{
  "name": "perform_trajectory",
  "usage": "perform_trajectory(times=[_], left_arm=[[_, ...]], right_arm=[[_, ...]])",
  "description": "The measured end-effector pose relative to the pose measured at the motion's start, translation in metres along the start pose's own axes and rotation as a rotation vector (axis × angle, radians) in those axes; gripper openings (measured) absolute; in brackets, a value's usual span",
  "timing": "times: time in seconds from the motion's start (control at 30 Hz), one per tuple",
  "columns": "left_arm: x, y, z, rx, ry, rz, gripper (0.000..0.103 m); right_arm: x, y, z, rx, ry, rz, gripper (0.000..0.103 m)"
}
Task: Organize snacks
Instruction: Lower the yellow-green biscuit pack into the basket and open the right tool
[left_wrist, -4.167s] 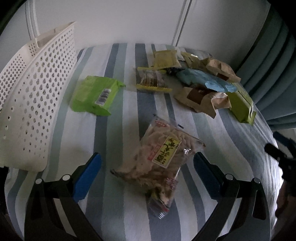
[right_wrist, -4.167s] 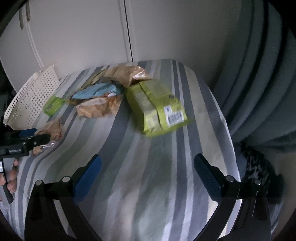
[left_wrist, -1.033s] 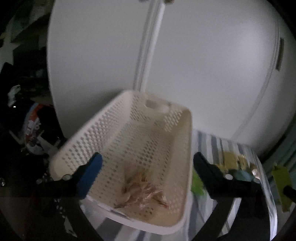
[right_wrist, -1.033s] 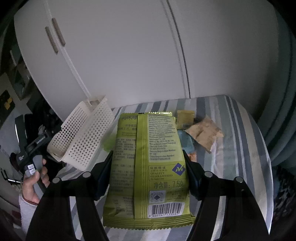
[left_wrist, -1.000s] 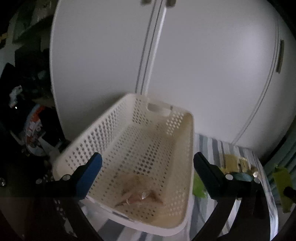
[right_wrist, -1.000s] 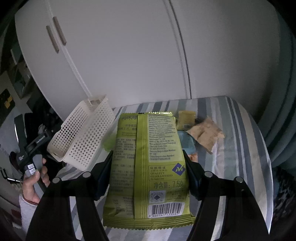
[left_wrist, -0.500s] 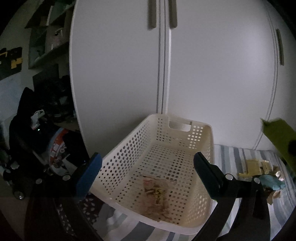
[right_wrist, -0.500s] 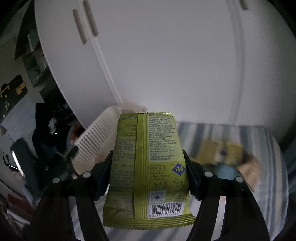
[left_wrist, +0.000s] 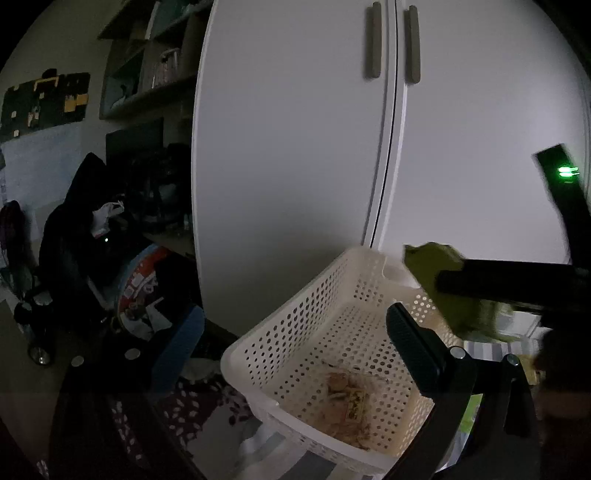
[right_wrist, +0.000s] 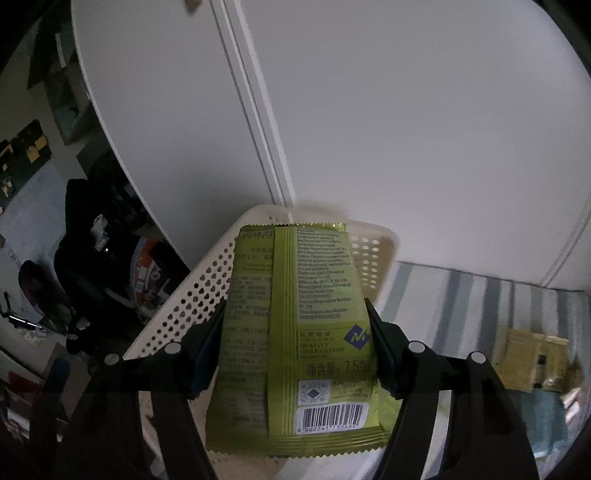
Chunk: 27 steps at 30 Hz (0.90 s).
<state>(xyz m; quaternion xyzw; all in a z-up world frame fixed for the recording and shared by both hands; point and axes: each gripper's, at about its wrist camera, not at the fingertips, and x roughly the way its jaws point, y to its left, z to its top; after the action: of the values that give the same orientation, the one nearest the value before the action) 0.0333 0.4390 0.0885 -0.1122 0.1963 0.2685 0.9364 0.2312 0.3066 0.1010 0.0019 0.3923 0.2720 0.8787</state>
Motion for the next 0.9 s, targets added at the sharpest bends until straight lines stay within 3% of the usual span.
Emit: perform_trajectory(times=[0.1, 0.2, 0.3, 0.9], left_arm=[[-0.002, -0.003, -0.001, 0.018, -0.007, 0.014, 0.1], [-0.003, -0.008, -0.002, 0.045, -0.02, 0.022, 0.1], [-0.006, -0.009, -0.003, 0.051, -0.026, 0.021, 0.1], [-0.019, -0.019, -0.002, 0.067, -0.068, -0.019, 0.1]], right_arm=[[0.018, 0.005, 0.006, 0.013, 0.018, 0.009, 0.07], [0.023, 0.005, 0.01, 0.027, 0.021, 0.009, 0.079], [0.023, 0.004, 0.008, 0.025, 0.022, 0.005, 0.079], [-0.024, -0.052, -0.025, 0.078, -0.012, -0.084, 0.079]])
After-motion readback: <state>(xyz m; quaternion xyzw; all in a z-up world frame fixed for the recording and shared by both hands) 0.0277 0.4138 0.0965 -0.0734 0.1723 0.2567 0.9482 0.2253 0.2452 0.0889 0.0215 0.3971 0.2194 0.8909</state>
